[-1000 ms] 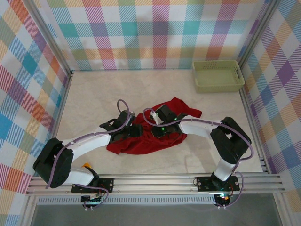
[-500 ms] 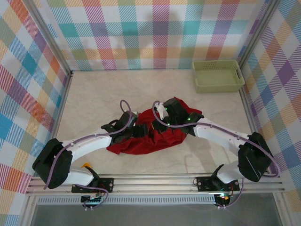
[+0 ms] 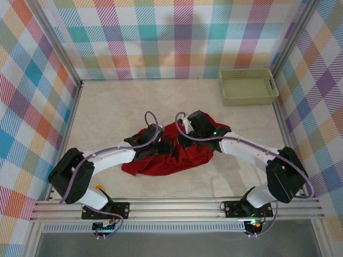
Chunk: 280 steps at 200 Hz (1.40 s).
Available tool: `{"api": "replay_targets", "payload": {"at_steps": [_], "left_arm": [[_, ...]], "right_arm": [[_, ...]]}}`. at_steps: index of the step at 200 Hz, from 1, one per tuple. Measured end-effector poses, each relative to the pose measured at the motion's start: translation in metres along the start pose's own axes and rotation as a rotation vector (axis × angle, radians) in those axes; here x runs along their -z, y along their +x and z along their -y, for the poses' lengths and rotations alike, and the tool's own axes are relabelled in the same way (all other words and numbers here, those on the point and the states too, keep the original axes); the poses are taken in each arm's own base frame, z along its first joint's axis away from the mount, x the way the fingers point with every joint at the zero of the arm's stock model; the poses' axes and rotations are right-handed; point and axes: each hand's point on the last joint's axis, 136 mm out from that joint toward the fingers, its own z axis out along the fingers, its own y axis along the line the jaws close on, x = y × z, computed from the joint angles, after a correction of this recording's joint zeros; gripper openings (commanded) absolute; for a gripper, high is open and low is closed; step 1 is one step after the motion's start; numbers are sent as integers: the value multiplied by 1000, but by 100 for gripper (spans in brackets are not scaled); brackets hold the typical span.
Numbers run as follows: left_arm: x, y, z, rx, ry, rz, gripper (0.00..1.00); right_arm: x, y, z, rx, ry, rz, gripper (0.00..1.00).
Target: Fold the inside-out t-shirt
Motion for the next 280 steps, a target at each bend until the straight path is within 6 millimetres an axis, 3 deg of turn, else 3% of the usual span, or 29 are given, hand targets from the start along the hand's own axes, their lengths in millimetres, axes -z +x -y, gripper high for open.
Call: {"api": "replay_targets", "payload": {"at_steps": [23,49,80,103,122,141,205,255,280], "left_arm": [[-5,-1,-4,10,-29,0,56],[-5,0,-10,8,-57,0,55],[-3,0,-15,10,-79,14,56],[0,1,-20,12,-92,24,56],[2,2,-23,16,-98,35,58],[5,3,-26,28,-100,43,58],[6,5,-35,54,-106,51,59],[8,5,-36,58,-106,55,60],[8,5,-36,59,-104,57,61]], "right_arm": [[-18,16,35,-29,157,-68,28],[-16,28,54,-18,254,-113,40],[6,27,38,31,232,-67,43],[24,31,-1,104,124,-41,45],[25,42,-31,158,38,-62,49],[18,61,-47,200,-14,-119,49],[-23,94,-21,249,90,-273,48],[-30,88,-4,289,198,-272,49],[-33,88,2,302,225,-274,44]]}}
